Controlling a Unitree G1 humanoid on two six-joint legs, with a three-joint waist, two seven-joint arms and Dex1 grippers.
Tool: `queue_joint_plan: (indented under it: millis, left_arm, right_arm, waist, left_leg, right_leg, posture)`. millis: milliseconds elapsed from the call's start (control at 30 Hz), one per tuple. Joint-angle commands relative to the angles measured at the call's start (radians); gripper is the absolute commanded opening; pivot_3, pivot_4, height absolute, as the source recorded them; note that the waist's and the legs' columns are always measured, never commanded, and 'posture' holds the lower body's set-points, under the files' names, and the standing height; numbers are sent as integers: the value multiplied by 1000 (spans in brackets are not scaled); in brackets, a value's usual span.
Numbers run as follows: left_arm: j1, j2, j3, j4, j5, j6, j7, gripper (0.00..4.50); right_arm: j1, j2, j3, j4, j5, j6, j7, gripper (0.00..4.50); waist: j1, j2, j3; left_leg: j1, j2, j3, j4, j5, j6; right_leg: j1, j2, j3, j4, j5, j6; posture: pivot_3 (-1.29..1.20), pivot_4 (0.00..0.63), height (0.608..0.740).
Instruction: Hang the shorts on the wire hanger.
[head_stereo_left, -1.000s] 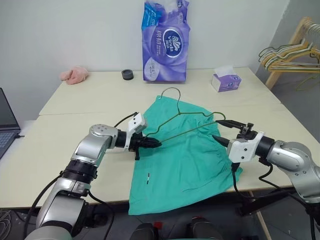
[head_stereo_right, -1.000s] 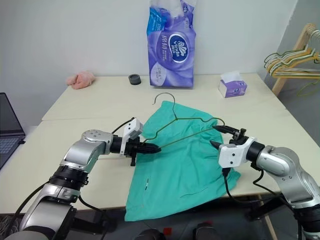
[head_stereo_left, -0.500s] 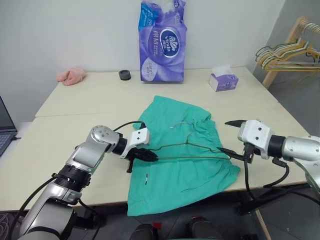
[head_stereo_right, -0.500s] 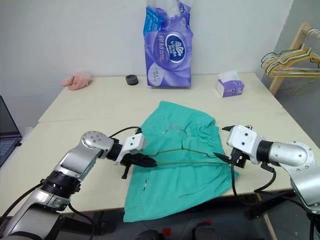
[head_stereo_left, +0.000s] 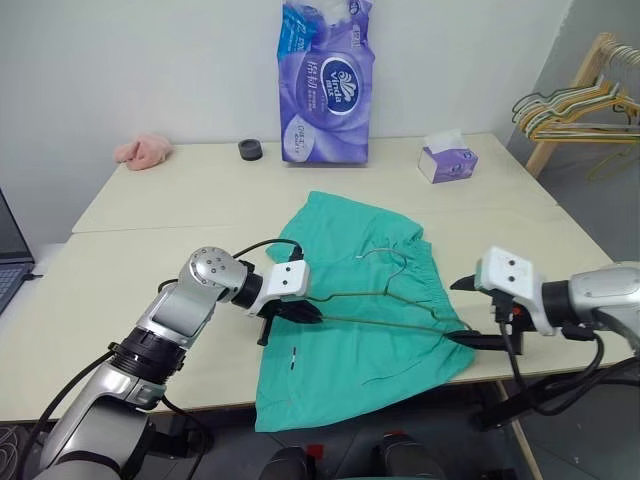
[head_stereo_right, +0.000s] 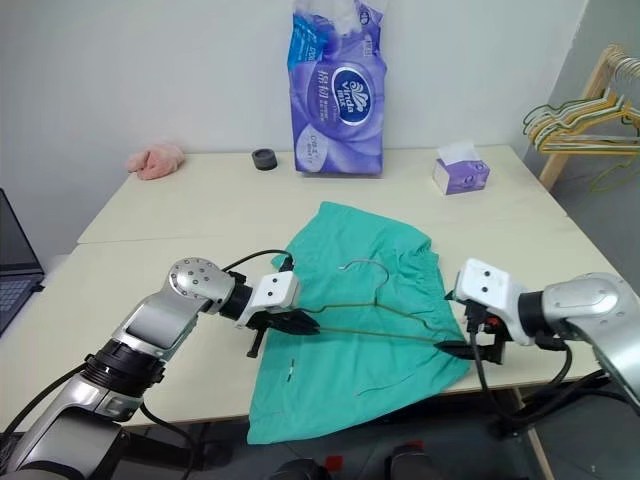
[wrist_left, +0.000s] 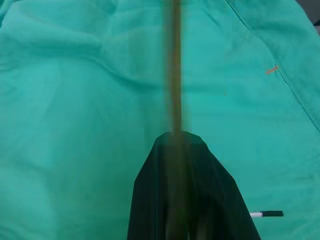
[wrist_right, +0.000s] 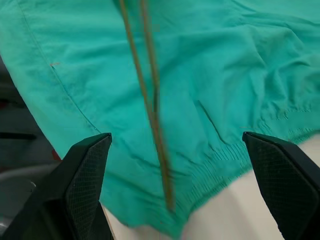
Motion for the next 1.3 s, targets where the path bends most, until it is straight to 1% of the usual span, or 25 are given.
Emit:
queue_joint_plan:
  millis: [33, 67, 133, 233, 333, 467, 633, 667, 800, 867, 1000, 1067, 1100, 1300]
  left_arm:
    - [-3, 15, 22, -29, -1, -13, 7, 0]
    - [-1, 15, 23, -30, -4, -11, 8, 0]
    - [-1, 12, 25, -32, -10, -4, 11, 0]
    - [-4, 0, 21, -36, -12, -1, 17, 0]
    - [-9, -11, 20, -42, -17, 5, 23, 0]
    - [-15, -21, 25, -46, -23, 12, 31, 0]
    - [-11, -27, 30, -62, -28, 26, 38, 0]
    - [-9, -27, 31, -66, -30, 29, 40, 0]
    - [-1, -24, 32, -82, -35, 38, 47, 0]
    - [2, -23, 31, -88, -38, 41, 49, 0]
    - [5, -21, 29, -94, -40, 43, 52, 0]
    - [6, -19, 28, -96, -40, 44, 52, 0]
    - [6, -19, 28, -96, -39, 43, 54, 0]
    - [15, -24, 27, -96, -49, 49, 51, 0]
  right_arm:
    - [35, -40, -99, 10, 36, -11, 46, 4473]
    - [49, -46, -113, 5, 43, -11, 50, 4473]
    - [49, -19, -113, -20, 61, 11, 18, 4473]
    - [45, 18, -24, -65, 30, 21, -44, 4473]
    - [-5, 72, 86, -64, -22, 26, -105, 4473]
    - [-59, 104, 189, -30, -76, 16, -120, 4473]
    - [-104, 126, 260, 24, -128, 0, -116, 4473]
    - [-110, 127, 271, 33, -137, -3, -112, 4094]
    - [-130, 135, 301, 52, -158, -4, -96, 2941]
    - [-137, 138, 312, 58, -166, -4, -89, 2263]
    - [-145, 140, 325, 66, -180, -7, -81, 770]
    - [-149, 142, 327, 67, -183, -7, -77, 146]
    - [-150, 142, 328, 68, -186, -8, -73, 65]
    - [-145, 147, 327, 59, -189, -1, -64, 65]
  waist:
    - [0, 0, 0]
    - [0, 0, 0]
    - [0, 0, 0]
    - [-2, 0, 0]
    - [-2, 0, 0]
    - [-1, 1, 0]
    - [-1, 0, 0]
    - [-1, 0, 0]
    - [0, 0, 0]
    - [-1, 1, 0]
    - [0, 0, 0]
    - [-1, 0, 0]
    - [-1, 0, 0]
    - [-1, 1, 0]
  left_leg:
    - [0, 0, 0, 0, 0, 0]
    - [0, 0, 0, 0, 0, 0]
    - [0, 0, 0, 0, 0, 0]
    - [0, 0, 0, 0, 0, 0]
    - [0, 1, -1, 0, 0, 0]
    - [0, 0, 0, 0, 0, 0]
    - [0, 0, -1, 0, 0, 0]
    - [0, 0, -1, 0, 0, 0]
    - [0, 0, -1, 0, 0, 0]
    - [0, 0, -1, 0, 0, 0]
    - [0, 0, -1, 0, 0, 0]
    - [0, 0, -1, 0, 0, 0]
    - [0, 0, -1, 0, 0, 0]
    - [0, 0, -1, 0, 0, 0]
  right_leg:
    - [0, 0, 0, 0, 0, 0]
    - [0, 0, 0, 0, 0, 0]
    - [0, 0, 0, 0, 0, 0]
    - [0, 0, 0, 0, 0, 0]
    - [0, 0, 0, 0, 0, 0]
    - [-1, 0, 0, 0, 0, 0]
    - [-1, 0, 0, 0, 0, -1]
    - [-1, 0, 0, 0, 1, -1]
    - [-1, 0, 0, 0, 1, -1]
    - [-1, 0, -1, 0, 1, -1]
    - [-1, 0, -1, 1, 1, -2]
    - [-1, 0, -1, 1, 2, -4]
    - [-1, 0, -1, 1, 2, -4]
    - [0, 0, -1, 0, 2, -4]
  posture:
    - [-128, 54, 740]
    - [-130, 54, 740]
    - [-133, 54, 740]
    - [-139, 55, 740]
    - [-140, 55, 740]
    - [-137, 54, 740]
    - [-129, 54, 740]
    - [-129, 54, 740]
    - [-122, 55, 740]
    - [-121, 55, 740]
    - [-119, 55, 740]
    - [-119, 55, 740]
    - [-119, 55, 740]
    - [-122, 51, 740]
